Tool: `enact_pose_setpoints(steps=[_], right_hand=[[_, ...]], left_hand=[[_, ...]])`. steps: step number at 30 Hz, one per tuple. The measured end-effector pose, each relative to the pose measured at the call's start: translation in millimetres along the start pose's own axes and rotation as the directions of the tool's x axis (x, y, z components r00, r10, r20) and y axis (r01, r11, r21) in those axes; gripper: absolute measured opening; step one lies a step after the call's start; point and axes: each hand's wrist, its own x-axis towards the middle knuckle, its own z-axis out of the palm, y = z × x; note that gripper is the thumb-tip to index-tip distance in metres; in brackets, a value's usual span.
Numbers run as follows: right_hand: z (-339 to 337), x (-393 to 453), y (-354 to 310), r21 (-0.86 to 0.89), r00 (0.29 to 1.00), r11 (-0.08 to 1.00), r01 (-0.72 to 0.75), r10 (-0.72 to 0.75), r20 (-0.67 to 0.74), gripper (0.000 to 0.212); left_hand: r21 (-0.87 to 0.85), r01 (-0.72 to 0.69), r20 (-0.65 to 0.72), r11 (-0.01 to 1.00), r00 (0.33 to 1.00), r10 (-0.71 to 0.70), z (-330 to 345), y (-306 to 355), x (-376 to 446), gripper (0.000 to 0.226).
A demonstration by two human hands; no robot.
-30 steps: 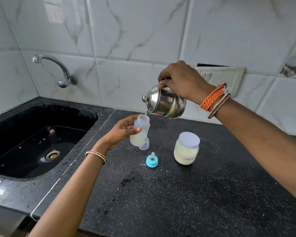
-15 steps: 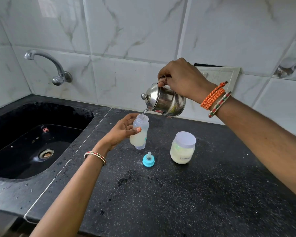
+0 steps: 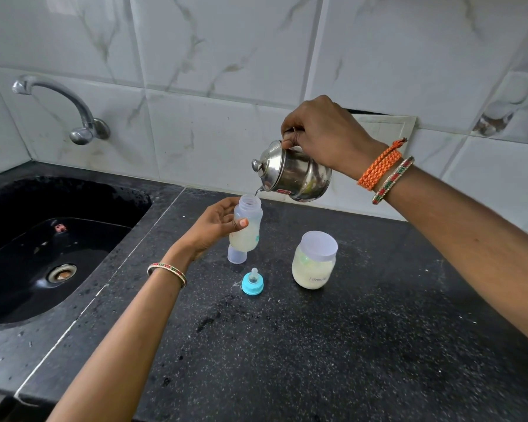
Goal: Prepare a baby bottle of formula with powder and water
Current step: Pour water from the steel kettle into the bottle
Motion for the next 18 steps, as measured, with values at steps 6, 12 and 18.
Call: enact_pose_setpoints(steps=[6, 12, 18], right_hand=[[1.3, -2.2, 6.1, -0.004, 1.0, 1.0, -0.005, 0.005, -0.024, 0.017], [3.0, -2.6, 9.4, -0.006, 0.999, 1.0, 0.009, -0.009, -0.031, 0.018], [4.5, -1.4, 10.2, -0.029, 0.999, 0.999, 0.027, -0.028, -0.037, 0.016]], left_hand=[[-0.019, 0.007, 0.013, 1.0, 1.0, -0.007, 5.6, -1.7, 1.3, 0.061], [-0.009, 0.012, 0.02, 1.0, 1.0, -0.011, 3.4, 0.2, 4.2, 0.08], [0.004, 0.008, 0.025, 1.0, 1.0, -0.008, 3.9, 0.6, 7.3, 0.081]])
